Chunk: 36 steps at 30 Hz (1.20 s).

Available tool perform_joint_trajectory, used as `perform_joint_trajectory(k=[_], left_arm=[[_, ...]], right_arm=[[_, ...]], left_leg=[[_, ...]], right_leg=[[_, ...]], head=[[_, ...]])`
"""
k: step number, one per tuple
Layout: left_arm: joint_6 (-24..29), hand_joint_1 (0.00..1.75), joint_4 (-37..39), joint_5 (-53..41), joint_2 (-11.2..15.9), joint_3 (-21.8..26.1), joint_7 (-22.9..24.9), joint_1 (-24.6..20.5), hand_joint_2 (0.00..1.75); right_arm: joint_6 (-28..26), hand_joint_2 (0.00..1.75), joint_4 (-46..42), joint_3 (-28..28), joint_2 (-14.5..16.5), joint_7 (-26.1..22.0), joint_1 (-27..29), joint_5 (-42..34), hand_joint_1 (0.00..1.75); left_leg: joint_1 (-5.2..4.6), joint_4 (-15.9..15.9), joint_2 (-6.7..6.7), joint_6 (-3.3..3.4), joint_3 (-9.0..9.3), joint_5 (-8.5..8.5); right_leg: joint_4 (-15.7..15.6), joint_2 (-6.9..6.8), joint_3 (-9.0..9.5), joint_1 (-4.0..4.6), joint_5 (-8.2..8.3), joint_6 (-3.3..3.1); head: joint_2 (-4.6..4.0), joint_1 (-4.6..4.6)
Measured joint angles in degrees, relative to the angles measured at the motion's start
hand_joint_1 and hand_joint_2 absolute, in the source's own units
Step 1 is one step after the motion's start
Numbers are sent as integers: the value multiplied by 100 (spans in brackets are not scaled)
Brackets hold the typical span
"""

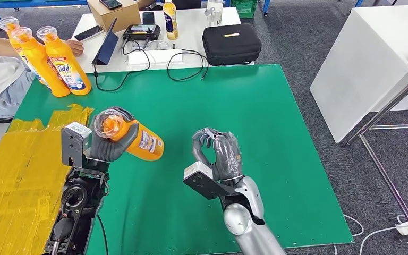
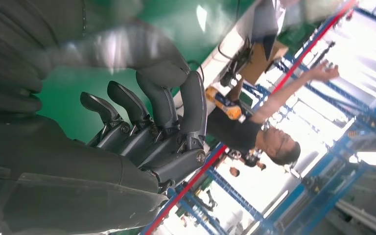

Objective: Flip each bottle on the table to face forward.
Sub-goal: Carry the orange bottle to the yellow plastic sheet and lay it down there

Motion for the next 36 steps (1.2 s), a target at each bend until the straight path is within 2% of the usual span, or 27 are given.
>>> perform_joint_trajectory(k=[5, 11, 14, 19, 27, 32, 36], left_arm=[[537, 175, -277, -612, 22, 136, 24, -16, 175], [690, 175, -423, -816, 45, 256, 25, -27, 175], [933, 175, -457, -1086, 48, 270, 20, -29, 175], [1780, 175, -474, -2229, 54, 276, 76, -61, 175], [2579, 175, -395, -3544, 87, 276, 204, -69, 175], [3301, 175, -62, -5410, 209, 276, 799, -89, 175], [3576, 175, 349, -6167, 348, 276, 1108, -141, 175]], right_arm=[[-68, 175, -469, -216, -43, -87, 252, -130, 175], [-67, 175, -851, -386, -72, -126, 414, -228, 175], [-66, 175, -943, -434, -78, -128, 449, -245, 175], [-61, 175, -1073, -469, -79, -141, 503, -284, 175], [10, 175, -1268, -501, -81, -208, 612, -396, 175], [13, 175, -1383, -509, -82, -243, 658, -470, 175], [13, 175, -1444, -516, -101, -268, 672, -512, 175]], left_leg=[[0, 0, 0, 0, -1, 0], [0, 0, 0, 0, -1, 0], [0, 0, 0, 0, -1, 0], [0, 0, 0, 0, -1, 0], [0, 0, 0, 0, -1, -1], [0, 0, 1, 0, 0, -1], [1, 0, 1, 0, 0, 0]], right_leg=[[0, 0, 0, 0, 0, 0], [0, 0, 0, 0, 0, 0], [0, 0, 0, 0, 0, 0], [0, 0, 0, 0, 0, 0], [-1, 0, -1, 0, 0, 0], [-1, 1, -1, 0, 0, 0], [0, 1, -1, 1, 0, 0]], head=[[0, 1], [-1, 1], [-1, 1], [0, 1], [0, 1], [0, 1], [0, 0]])
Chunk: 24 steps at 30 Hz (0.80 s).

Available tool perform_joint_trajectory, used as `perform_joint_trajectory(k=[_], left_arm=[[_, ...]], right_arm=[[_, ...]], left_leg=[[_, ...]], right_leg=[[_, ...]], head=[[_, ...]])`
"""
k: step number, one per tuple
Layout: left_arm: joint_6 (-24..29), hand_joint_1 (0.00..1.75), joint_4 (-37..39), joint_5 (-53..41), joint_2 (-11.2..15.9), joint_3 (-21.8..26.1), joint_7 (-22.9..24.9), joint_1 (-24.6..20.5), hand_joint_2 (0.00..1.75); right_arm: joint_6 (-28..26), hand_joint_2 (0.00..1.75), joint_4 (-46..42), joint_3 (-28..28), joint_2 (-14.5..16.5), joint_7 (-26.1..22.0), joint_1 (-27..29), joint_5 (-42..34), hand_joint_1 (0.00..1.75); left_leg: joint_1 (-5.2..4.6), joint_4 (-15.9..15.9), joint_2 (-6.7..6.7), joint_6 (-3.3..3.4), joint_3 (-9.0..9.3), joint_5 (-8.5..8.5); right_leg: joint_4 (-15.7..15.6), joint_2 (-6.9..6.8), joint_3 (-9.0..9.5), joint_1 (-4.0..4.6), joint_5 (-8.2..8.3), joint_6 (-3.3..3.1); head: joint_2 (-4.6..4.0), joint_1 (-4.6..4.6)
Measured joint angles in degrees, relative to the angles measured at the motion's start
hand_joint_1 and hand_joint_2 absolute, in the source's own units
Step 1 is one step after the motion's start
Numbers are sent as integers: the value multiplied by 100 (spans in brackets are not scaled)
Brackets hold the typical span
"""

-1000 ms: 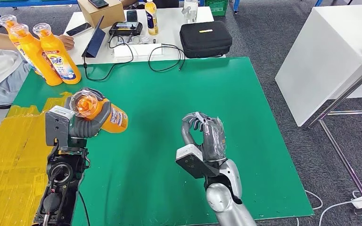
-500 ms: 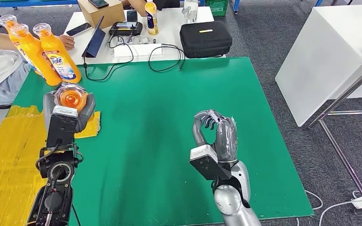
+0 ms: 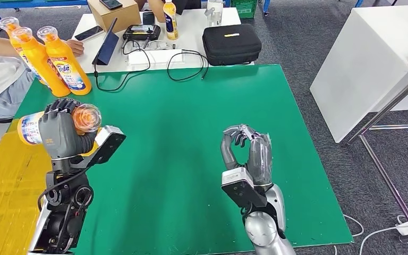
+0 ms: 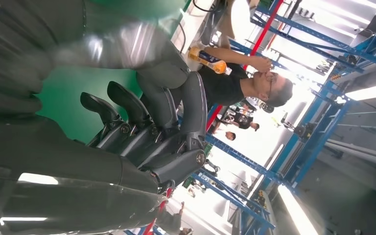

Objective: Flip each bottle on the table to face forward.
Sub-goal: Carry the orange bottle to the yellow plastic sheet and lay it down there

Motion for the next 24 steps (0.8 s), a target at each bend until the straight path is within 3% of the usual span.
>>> perform_joint_trajectory(k=[13, 24], left_arm=[[261, 175, 1117, -1315, 469, -2, 685, -164, 175], [273, 175, 2341, -1469, 1282, -93, 1786, -370, 175]], right_arm=[[-4, 175, -65, -18, -76, -93, 29, -179, 175], [-71, 175, -10, 86, -209, -174, 18, -417, 175]], left_leg=[[0, -1, 3, 0, -2, -1], [6, -1, 6, -2, -1, 0]], right_leg=[[0, 4, -1, 0, 0, 0], [1, 6, -5, 7, -1, -1]], head=[[0, 2], [0, 1]])
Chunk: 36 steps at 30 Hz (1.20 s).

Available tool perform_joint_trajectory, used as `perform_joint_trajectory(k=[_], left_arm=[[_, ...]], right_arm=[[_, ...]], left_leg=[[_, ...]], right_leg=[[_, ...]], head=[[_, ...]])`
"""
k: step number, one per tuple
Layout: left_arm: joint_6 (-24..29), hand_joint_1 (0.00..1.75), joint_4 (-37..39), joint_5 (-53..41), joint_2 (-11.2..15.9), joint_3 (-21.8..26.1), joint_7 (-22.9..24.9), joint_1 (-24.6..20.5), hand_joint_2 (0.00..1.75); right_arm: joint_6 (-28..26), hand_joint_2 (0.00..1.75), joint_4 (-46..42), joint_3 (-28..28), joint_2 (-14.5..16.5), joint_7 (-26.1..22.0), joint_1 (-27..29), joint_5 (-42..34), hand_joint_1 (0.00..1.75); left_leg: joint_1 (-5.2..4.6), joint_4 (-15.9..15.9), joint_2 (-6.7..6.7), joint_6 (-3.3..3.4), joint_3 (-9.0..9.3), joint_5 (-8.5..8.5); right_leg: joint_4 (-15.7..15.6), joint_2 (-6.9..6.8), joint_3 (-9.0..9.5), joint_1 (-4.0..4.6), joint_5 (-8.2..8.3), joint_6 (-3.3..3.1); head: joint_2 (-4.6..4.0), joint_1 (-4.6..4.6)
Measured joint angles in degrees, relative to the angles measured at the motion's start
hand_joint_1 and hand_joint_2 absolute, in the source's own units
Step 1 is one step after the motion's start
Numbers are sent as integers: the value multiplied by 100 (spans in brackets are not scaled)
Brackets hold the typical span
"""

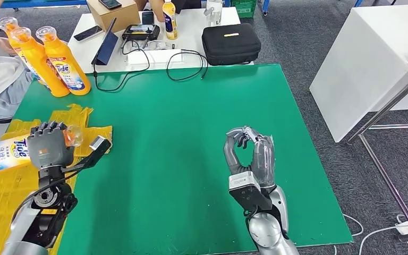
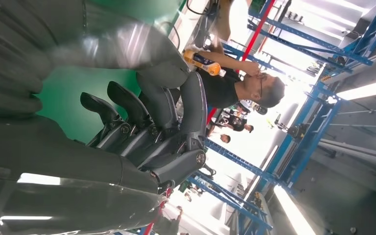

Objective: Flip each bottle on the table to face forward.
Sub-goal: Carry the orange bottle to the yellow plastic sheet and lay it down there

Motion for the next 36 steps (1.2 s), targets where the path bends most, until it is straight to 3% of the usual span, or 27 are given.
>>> perform_joint_trajectory(k=[11, 36], left_arm=[[20, 175, 618, -2, 268, -16, 67, -23, 175], [33, 175, 609, -5, 92, 226, -364, 121, 175]], right_arm=[[-34, 175, 131, 40, -41, -1, -36, -44, 175], [-45, 175, 222, 38, -91, 1, -35, -88, 175]], left_leg=[[-1, 0, -4, 0, -4, 0], [-1, 0, -4, -1, -4, 0]], right_leg=[[-1, -3, 1, -2, -1, -1], [-1, -2, -1, -1, -1, -2]], head=[[0, 2], [0, 1]])
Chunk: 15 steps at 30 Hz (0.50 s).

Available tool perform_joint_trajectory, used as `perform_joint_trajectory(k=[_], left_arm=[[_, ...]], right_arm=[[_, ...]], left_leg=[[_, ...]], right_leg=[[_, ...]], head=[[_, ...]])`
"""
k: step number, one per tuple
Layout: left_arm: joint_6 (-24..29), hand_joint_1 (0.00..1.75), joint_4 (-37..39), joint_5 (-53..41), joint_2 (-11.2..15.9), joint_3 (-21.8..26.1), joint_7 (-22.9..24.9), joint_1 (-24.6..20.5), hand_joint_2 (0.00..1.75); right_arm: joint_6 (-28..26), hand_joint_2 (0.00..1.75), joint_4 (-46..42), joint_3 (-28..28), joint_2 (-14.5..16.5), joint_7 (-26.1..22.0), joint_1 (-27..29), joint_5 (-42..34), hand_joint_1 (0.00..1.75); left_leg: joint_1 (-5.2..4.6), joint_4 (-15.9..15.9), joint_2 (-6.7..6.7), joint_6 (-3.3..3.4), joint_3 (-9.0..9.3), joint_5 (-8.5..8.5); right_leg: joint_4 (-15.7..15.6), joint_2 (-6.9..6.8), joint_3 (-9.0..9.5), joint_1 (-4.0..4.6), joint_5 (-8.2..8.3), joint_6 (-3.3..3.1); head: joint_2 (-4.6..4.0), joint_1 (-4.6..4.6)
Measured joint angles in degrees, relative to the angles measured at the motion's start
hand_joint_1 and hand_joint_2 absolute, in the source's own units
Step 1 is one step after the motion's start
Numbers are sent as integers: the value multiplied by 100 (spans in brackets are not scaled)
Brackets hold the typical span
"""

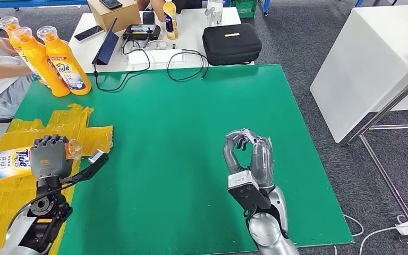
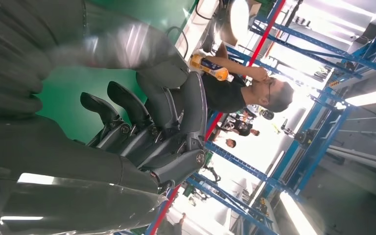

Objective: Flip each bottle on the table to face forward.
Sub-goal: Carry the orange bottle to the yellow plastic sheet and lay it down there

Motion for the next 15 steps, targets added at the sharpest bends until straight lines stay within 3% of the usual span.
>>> perform_joint_trajectory(k=[15], left_arm=[[2, 175, -111, 0, -105, 272, -153, 62, 175]], right_arm=[[2, 175, 76, 0, 1, 0, -2, -8, 175]], left_leg=[[0, 0, 0, 0, 0, 0]], right_leg=[[0, 0, 1, 0, 0, 0]], head=[[0, 0]])
